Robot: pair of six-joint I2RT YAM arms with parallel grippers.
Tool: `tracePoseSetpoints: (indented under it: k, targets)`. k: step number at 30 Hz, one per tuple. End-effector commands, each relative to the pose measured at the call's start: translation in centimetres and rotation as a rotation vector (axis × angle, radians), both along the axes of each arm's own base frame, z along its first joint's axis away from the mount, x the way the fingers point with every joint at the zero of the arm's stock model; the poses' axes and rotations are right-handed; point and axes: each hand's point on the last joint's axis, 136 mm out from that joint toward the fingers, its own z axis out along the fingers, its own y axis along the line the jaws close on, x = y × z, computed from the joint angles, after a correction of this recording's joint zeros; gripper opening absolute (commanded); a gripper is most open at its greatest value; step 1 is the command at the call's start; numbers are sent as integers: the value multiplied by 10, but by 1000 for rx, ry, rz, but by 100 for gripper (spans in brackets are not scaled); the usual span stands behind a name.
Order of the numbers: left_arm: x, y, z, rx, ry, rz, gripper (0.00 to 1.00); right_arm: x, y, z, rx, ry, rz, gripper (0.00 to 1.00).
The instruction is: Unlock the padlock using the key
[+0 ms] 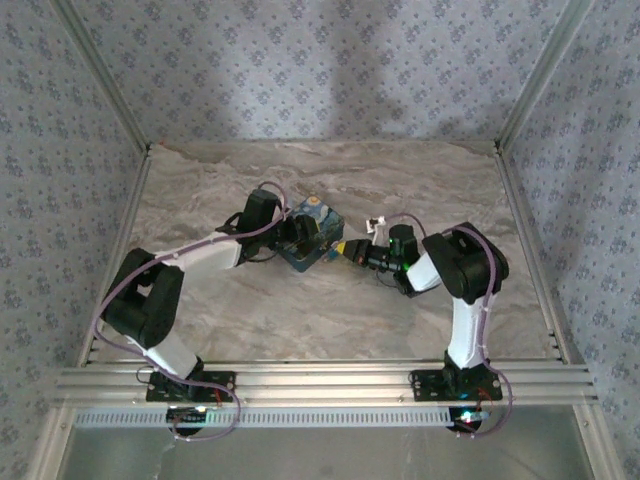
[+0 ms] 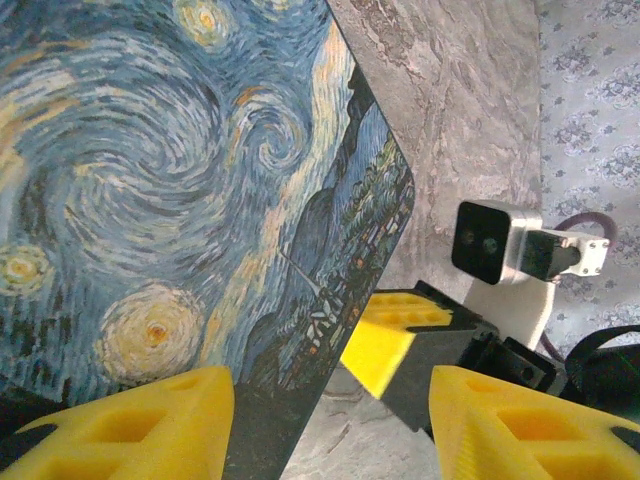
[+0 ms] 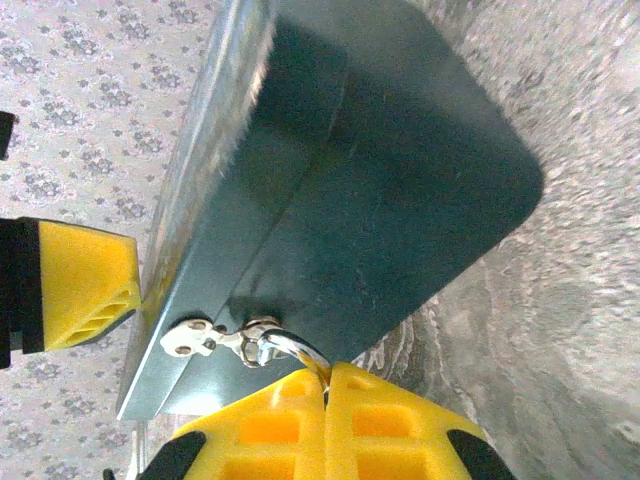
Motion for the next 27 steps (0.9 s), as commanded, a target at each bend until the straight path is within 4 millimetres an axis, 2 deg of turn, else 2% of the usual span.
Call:
tracePoseSetpoints:
  k: [1, 6, 12, 21, 24, 27]
  targets:
    - [-3, 8, 8, 39, -4, -1, 56, 0, -12, 14, -38, -62, -22, 0]
    - [3, 21, 36, 46, -86, 25, 58, -11, -26, 23, -103, -67, -23, 0]
    - [3, 63, 57, 139, -196, 116, 65, -37, -41, 35, -245, -36, 11, 0]
    - [-8, 135, 73, 294, -350, 302, 70, -76, -59, 56, -375, 73, 46, 0]
    - [-14, 154, 78, 339, -391, 346, 71, -92, -66, 56, -424, 124, 62, 0]
    - [-20, 169, 79, 360, -404, 391, 73, -109, -74, 46, -463, 201, 67, 0]
